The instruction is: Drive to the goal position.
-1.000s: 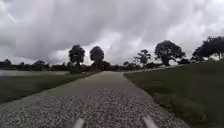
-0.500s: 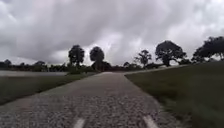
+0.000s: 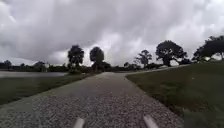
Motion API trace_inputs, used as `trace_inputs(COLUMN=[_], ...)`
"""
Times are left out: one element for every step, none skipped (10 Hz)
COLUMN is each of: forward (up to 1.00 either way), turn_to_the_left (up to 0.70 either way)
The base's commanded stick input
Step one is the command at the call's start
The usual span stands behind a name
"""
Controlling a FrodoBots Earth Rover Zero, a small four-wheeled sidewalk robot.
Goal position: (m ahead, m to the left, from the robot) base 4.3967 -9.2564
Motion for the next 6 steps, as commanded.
trace_inputs(forward=[0.70,0.70,0.70,0.70,0.70,0.70], turn_to_the_left=[0.00,0.00,0.00,0.00,0.00,0.00])
